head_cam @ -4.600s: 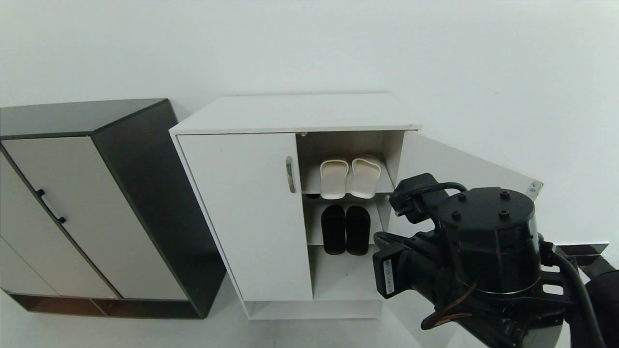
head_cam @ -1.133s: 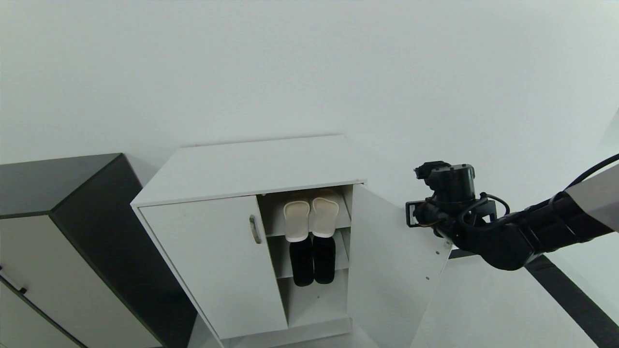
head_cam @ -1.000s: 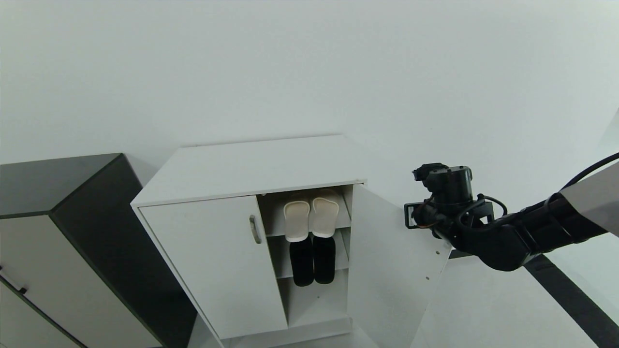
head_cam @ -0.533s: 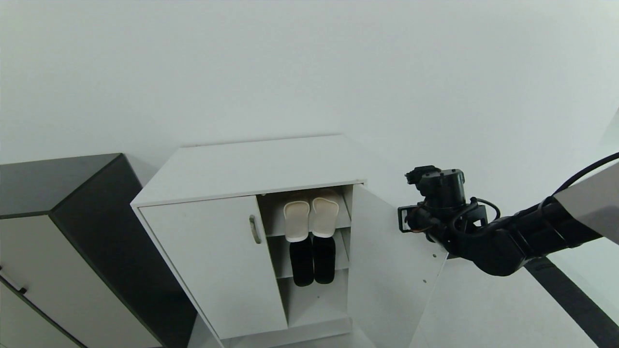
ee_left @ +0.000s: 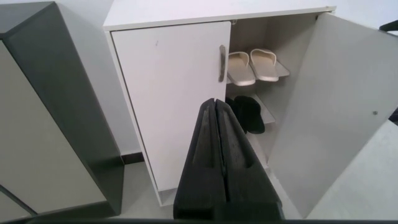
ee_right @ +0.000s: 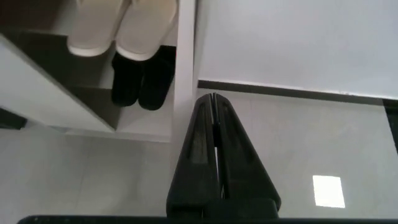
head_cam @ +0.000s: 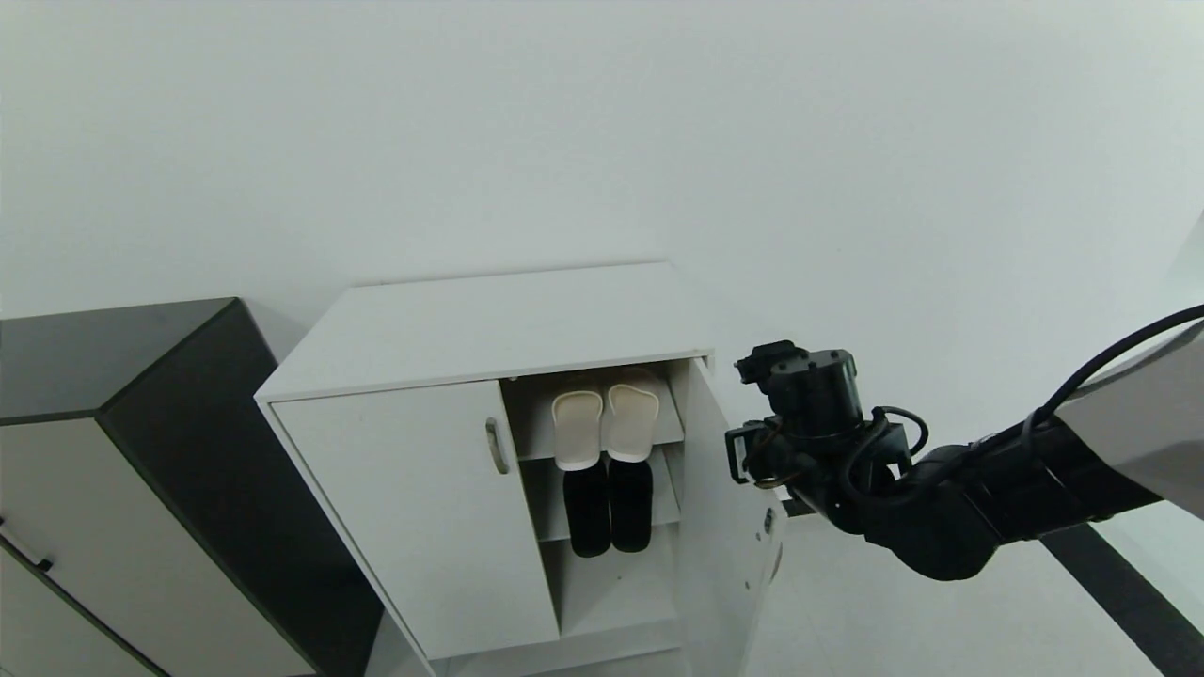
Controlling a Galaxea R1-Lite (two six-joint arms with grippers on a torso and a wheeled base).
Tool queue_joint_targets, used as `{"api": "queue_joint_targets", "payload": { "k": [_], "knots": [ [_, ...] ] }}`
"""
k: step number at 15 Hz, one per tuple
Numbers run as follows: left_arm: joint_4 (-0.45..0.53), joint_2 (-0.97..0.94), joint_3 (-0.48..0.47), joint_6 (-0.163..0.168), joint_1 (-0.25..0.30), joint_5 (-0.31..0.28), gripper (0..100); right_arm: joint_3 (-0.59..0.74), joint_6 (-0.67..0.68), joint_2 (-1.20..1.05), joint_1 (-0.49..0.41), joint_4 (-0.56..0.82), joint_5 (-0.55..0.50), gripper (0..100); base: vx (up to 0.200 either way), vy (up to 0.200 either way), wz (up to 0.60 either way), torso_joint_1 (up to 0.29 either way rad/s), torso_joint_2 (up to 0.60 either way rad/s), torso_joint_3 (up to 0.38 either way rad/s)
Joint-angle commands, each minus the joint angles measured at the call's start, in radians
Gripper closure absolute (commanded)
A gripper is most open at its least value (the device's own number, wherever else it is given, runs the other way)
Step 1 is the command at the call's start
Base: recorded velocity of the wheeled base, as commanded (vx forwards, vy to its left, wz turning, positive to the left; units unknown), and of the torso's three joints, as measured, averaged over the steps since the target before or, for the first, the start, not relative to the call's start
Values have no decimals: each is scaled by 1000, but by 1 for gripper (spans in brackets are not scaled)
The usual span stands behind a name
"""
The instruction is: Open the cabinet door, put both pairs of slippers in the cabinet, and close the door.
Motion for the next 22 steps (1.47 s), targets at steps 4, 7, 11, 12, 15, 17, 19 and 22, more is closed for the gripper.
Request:
{"api": "queue_joint_targets", "payload": {
  "k": [4, 7, 11, 12, 15, 17, 19, 22],
  "knots": [
    [0, 1, 0, 0, 0, 0, 100, 42, 5, -83, 125, 0, 29, 100, 0, 0, 0, 0, 0, 0],
    [0, 1, 0, 0, 0, 0, 100, 95, 6, -152, 165, 0, 107, 100, 0, 0, 0, 0, 0, 0],
    [0, 1, 0, 0, 0, 0, 100, 165, 5, -216, 164, -2, 217, 100, 0, 0, 0, 0, 0, 0],
    [0, 1, 0, 0, 0, 0, 100, 177, 6, -215, 162, -2, 220, 100, 0, 0, 0, 0, 0, 0],
    [0, 1, 0, 0, 0, 0, 100, 190, 8, -210, 161, -2, 220, 100, 0, 0, 0, 0, 0, 0],
    [0, 1, 0, 0, 0, 0, 100, 190, 8, -210, 155, -2, 220, 100, 0, 0, 300, 1, -1, 1],
    [0, 1, 0, 0, 0, 0, 100, 190, 8, -209, 153, -2, 220, 100, 0, 0, 600, 0, 0, 7],
    [0, 1, 0, 0, 0, 0, 100, 191, 6, -212, 142, -4, 219, 100, 0, 0, 400, -3, -2, -3]
  ]
}}
